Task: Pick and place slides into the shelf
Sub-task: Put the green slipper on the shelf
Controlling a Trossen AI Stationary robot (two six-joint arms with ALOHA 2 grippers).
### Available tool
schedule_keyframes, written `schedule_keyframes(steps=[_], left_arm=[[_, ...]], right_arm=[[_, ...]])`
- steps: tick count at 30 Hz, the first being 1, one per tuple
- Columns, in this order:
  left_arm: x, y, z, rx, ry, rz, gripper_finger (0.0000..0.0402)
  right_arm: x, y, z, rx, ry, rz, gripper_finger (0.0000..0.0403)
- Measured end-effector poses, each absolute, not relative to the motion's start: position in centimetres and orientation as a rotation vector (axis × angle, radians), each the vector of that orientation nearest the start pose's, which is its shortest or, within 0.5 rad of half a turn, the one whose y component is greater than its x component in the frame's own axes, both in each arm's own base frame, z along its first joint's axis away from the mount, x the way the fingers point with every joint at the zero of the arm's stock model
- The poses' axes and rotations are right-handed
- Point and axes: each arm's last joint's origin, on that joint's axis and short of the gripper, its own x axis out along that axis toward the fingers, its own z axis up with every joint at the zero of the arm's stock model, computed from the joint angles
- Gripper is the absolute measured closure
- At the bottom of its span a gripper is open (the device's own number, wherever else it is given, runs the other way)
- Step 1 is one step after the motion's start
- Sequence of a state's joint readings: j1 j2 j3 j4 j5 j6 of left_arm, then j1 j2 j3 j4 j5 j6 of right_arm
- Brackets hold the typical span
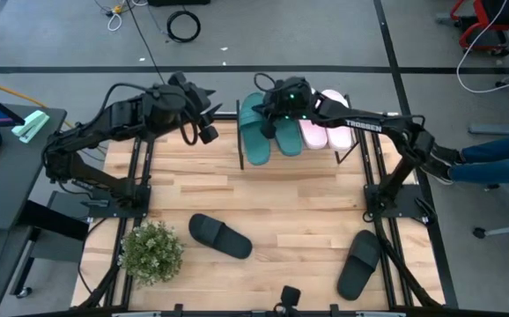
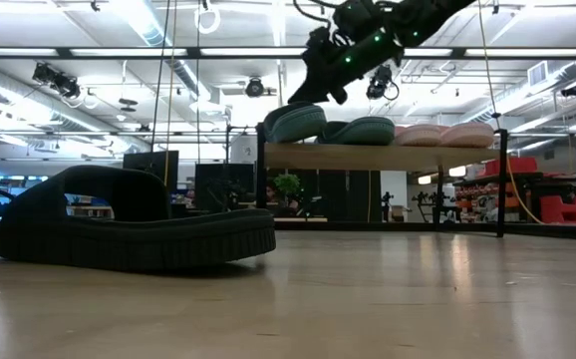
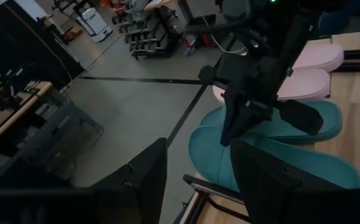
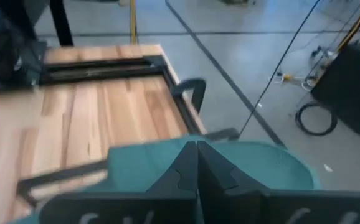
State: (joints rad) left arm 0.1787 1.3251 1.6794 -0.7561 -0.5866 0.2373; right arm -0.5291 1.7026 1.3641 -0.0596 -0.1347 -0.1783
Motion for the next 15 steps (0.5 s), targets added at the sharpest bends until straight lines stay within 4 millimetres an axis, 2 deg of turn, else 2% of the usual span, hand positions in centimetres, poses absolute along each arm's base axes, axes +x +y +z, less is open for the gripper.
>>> schedule_keyframes(steps=[5,12,15], left_arm=[[24.2,6.2,46.4,0.297,0.502,0.712,0.0217],[24.0,6.2,46.0,0.299,0.545,0.707,0.0225],[24.0,6.2,46.0,0.296,0.546,0.707,0.0224]], right_arm=[[33.9,-20.5,29.3,0.019,0.465,-0.399,0.0401],[33.5,-20.5,29.2,0.031,0.507,-0.421,0.0402],[33.8,-20.7,28.4,0.047,0.540,-0.440,0.0402]])
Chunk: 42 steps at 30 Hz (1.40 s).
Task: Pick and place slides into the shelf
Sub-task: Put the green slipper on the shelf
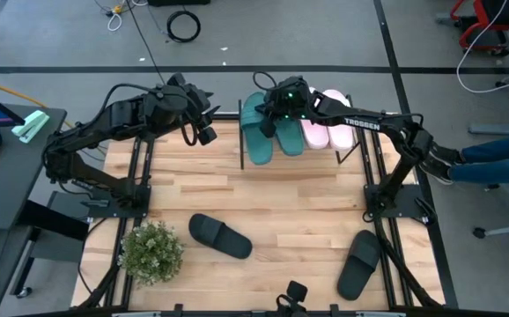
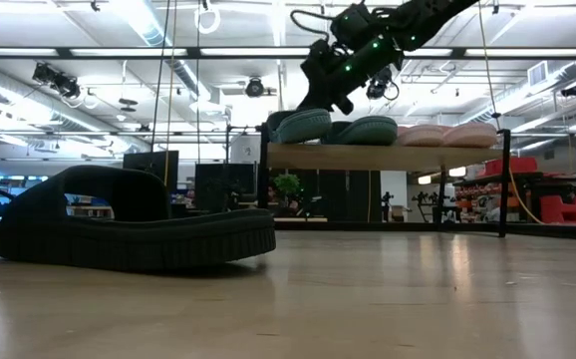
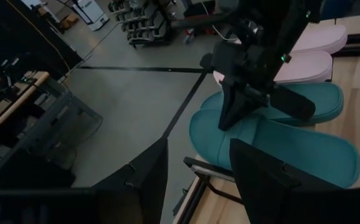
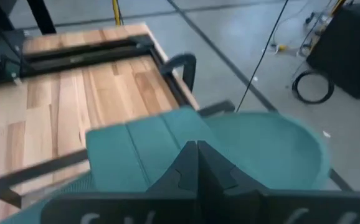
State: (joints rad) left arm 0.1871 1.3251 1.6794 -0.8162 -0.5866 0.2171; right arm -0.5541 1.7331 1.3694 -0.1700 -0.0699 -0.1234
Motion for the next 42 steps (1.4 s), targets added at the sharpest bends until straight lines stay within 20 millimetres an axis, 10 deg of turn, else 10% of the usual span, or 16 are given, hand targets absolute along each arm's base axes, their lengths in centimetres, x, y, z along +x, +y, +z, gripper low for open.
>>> schedule_keyframes(steps=[42], left_arm=[[23.8,6.1,45.8,0.256,0.556,0.716,0.0221]], right_arm=[[33.3,-21.4,26.9,0.071,0.650,-0.576,0.0403]])
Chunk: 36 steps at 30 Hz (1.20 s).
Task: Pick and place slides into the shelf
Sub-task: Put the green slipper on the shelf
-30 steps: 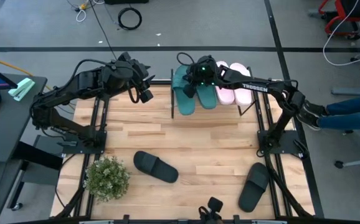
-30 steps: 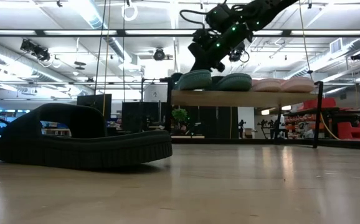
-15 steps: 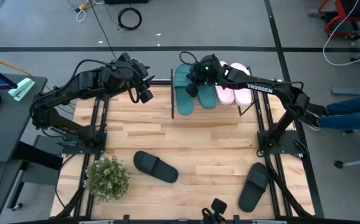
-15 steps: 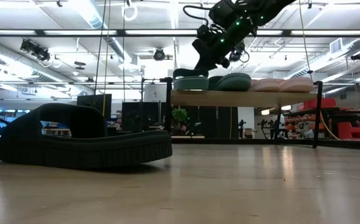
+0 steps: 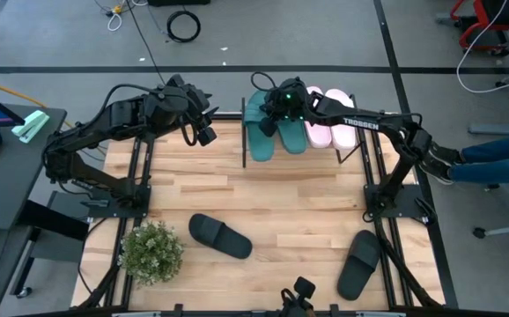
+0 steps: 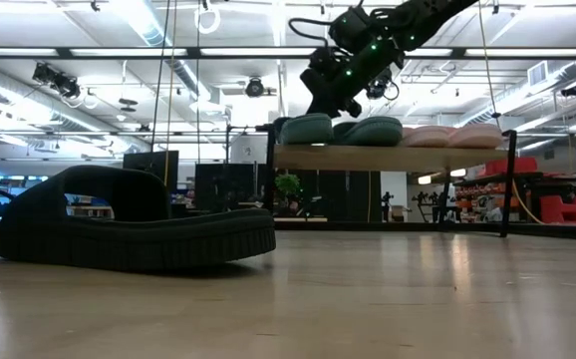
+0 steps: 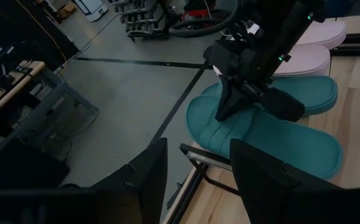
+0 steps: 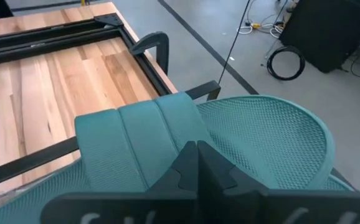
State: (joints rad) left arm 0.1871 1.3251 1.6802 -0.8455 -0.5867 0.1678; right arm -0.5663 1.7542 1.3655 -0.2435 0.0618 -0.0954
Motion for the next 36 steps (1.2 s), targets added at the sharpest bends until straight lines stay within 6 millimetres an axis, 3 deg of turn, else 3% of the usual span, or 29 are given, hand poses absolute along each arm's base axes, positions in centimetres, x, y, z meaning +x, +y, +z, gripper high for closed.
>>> schedule_keyframes(steps=[20,29,36], left_arm=[[23.8,6.1,45.6,0.260,0.576,0.713,0.0223],[23.8,6.1,45.6,0.260,0.576,0.713,0.0225],[23.8,6.1,45.6,0.259,0.576,0.713,0.0221]], right_arm=[[33.2,-21.5,26.0,0.112,0.699,-0.538,0.0403],[31.6,-20.0,30.4,0.029,0.575,-0.523,0.0400],[30.3,-19.5,32.6,-0.042,0.540,-0.576,0.0401]])
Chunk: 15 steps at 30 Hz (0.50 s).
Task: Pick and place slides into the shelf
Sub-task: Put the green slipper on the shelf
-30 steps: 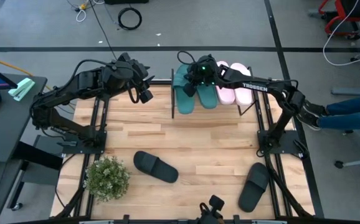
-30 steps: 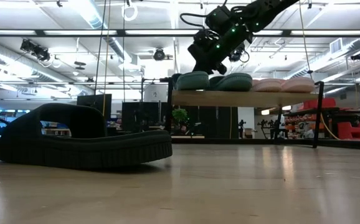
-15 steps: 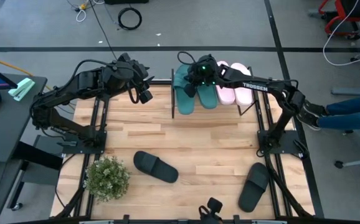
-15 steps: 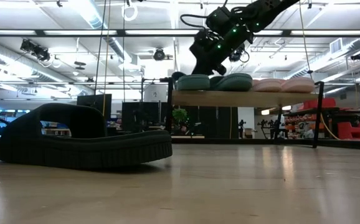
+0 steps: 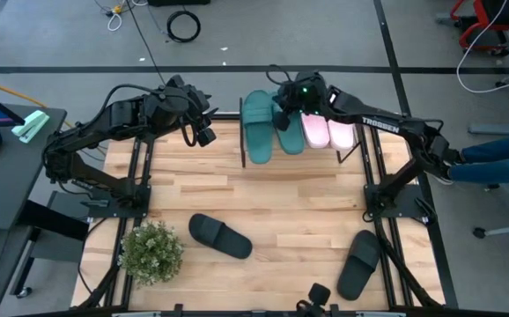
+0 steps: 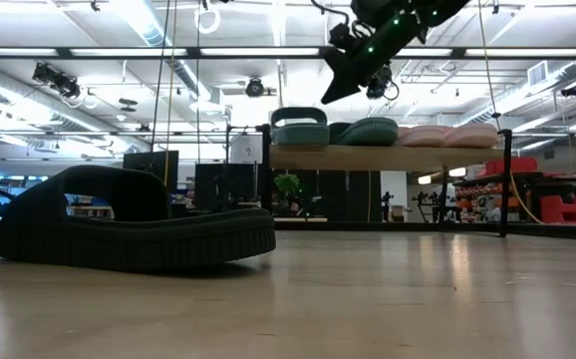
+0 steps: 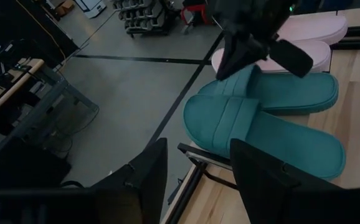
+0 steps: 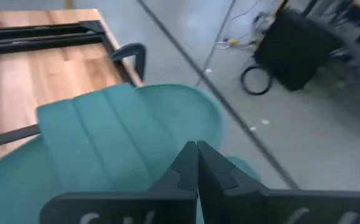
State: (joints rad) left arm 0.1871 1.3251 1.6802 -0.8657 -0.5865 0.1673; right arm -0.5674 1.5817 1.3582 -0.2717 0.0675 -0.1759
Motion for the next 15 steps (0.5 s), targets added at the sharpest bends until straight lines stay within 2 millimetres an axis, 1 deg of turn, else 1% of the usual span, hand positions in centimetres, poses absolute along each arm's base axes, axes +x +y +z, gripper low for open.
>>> schedule_keyframes(steps=[3,8,12,15], left_arm=[[23.8,6.1,45.6,0.259,0.575,0.713,0.0223],[23.8,6.1,45.7,0.256,0.560,0.715,0.0224],[23.9,6.2,45.8,0.254,0.547,0.717,0.0221],[23.9,6.2,45.8,0.254,0.547,0.717,0.0221]], right_arm=[[29.9,-20.1,32.7,-0.058,0.537,-0.612,0.0401],[30.2,-22.1,31.2,-0.059,0.557,-0.617,0.0402],[30.9,-23.2,30.4,-0.068,0.504,-0.561,0.0402],[31.3,-23.4,30.3,-0.064,0.469,-0.504,0.0403]])
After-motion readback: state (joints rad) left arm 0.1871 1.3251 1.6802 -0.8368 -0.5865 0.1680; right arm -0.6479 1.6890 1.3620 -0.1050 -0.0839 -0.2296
